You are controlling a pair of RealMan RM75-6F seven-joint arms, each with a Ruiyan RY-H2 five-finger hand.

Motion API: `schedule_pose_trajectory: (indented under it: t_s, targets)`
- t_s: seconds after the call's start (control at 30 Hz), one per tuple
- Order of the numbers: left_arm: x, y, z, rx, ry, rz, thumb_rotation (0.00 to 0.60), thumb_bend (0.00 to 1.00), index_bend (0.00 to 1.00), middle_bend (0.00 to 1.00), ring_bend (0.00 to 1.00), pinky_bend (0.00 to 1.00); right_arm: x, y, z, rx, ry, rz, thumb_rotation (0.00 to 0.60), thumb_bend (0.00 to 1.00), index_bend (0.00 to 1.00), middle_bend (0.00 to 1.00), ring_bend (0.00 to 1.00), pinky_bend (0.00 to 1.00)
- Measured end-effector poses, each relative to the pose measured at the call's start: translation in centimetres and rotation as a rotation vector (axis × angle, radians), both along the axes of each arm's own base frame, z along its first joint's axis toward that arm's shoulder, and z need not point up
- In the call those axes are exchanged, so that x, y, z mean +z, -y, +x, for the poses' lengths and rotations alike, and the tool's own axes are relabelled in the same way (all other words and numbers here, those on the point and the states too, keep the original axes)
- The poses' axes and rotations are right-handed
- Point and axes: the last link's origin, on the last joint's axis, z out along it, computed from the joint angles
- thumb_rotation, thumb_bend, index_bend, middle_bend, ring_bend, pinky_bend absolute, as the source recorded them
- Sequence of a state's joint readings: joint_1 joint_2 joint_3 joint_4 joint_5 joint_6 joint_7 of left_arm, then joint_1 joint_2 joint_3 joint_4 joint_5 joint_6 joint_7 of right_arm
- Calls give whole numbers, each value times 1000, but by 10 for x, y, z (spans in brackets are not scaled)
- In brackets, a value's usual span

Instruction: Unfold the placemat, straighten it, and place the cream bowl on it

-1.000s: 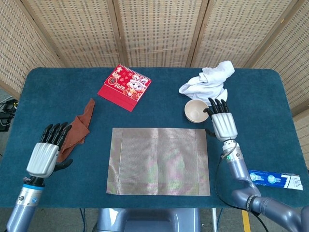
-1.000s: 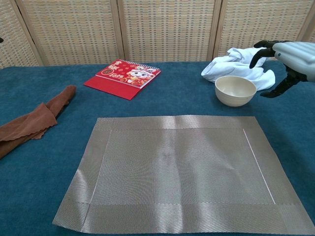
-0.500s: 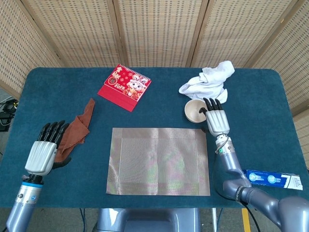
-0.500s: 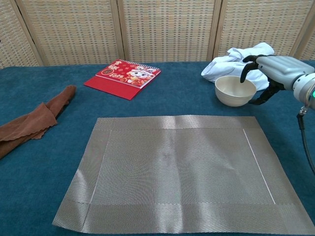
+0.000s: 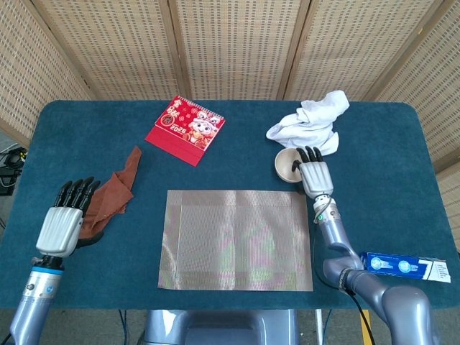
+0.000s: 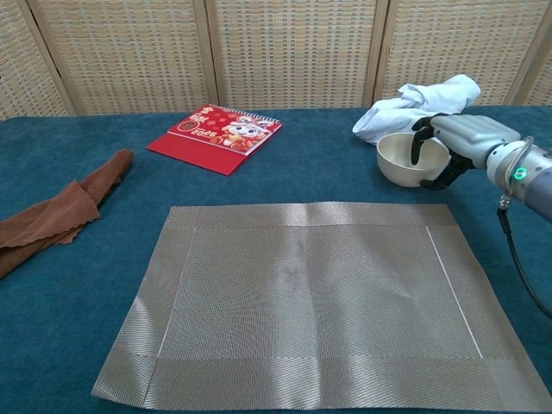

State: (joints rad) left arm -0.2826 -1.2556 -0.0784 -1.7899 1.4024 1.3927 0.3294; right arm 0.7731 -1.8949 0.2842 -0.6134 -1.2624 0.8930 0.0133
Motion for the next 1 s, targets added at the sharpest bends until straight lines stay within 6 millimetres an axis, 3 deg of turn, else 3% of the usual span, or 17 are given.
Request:
schedule_pose_trajectory:
  t_s: [0.23, 0.7, 1.0]
  targets:
    - [-1, 0, 0, -2, 2, -7, 600, 95, 0, 0, 0, 0, -11, 2, -1, 2, 14, 8, 600, 575, 557, 221, 0, 30]
    - [-1, 2, 3, -13, 12, -7, 600, 95, 0, 0, 0, 0, -9, -5, 2, 60, 36, -34, 600, 573, 687, 323, 37, 91]
    - [0, 4, 5, -25, 19, -3, 600, 96, 0, 0, 0, 0, -8, -15, 1, 89, 54, -49, 600, 562, 703, 334, 46, 97]
